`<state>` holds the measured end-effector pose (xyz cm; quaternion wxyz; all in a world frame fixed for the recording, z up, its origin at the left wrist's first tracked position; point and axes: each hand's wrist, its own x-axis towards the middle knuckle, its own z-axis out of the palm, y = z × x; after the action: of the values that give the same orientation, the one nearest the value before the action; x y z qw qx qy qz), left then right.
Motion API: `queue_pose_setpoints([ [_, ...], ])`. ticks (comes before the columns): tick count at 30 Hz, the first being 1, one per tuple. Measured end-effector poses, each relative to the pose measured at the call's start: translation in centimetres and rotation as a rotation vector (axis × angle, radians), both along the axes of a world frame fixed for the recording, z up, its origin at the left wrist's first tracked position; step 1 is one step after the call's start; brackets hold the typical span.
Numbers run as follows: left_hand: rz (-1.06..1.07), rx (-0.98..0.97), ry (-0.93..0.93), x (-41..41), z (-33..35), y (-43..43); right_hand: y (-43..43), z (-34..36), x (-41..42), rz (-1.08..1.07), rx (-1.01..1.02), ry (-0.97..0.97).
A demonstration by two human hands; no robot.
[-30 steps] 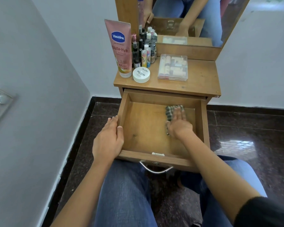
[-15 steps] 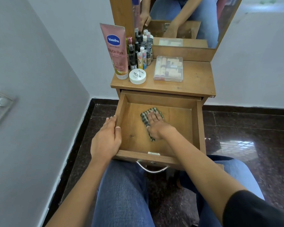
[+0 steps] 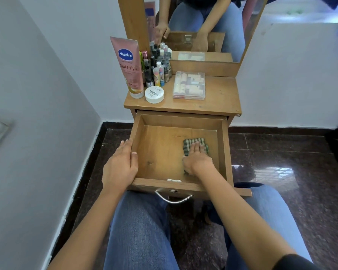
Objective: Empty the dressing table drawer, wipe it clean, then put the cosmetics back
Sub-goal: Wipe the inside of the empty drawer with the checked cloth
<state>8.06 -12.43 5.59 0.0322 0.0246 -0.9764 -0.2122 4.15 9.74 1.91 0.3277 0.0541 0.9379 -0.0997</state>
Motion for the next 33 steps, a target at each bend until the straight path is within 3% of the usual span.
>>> queue_pose_setpoints([
  [4,-0.046,-0.03,-0.025,-0.4,0.3,0.2,1.8,1.5,1.0,0.153,-0.243,0.033],
  [8,-0.262,0.005,-0.025,-1.3,0.8,2.5,6.7,3.3,1.5,0.231,-0.283,0.397],
  [13,-0.593,-0.003,-0.254,-4.0,0.1,8.6,10.6,3.2,2.2,-0.115,-0.354,0.678],
  [18,-0.706,-0.215,-0.433,-5.8,-2.4,12.8,10.9,2.7,1.9,-0.461,-0.554,0.597],
  [22,-0.715,-0.297,-0.529,-6.7,-4.2,14.0,10.3,1.2,2.1,-0.568,-0.675,0.496],
  [27,-0.754,-0.326,-0.475,-7.3,-5.3,14.7,10.6,1.0,1.9,-0.544,-0.695,0.461],
  [33,-0.705,-0.39,-0.428,-5.7,-5.2,16.0,10.6,0.3,1.7,-0.686,-0.832,0.389],
])
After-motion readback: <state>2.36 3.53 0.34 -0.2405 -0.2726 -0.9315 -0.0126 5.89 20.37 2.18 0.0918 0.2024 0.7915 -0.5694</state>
